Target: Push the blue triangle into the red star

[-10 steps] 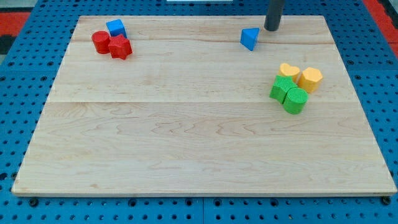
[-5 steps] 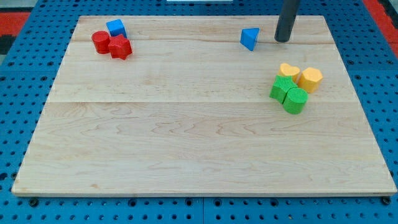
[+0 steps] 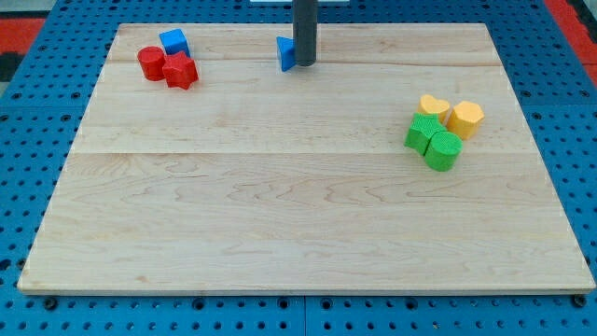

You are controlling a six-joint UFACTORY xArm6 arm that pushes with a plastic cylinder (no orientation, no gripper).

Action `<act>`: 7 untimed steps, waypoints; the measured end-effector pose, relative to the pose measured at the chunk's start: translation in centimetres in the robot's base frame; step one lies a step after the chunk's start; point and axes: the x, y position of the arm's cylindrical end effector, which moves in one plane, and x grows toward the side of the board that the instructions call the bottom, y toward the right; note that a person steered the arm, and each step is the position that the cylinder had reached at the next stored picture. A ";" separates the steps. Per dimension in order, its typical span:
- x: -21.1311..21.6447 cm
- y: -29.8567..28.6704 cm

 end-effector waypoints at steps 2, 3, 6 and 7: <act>-1.8 1.8; -2.2 -0.4; -6.2 -2.9; -4.6 -5.4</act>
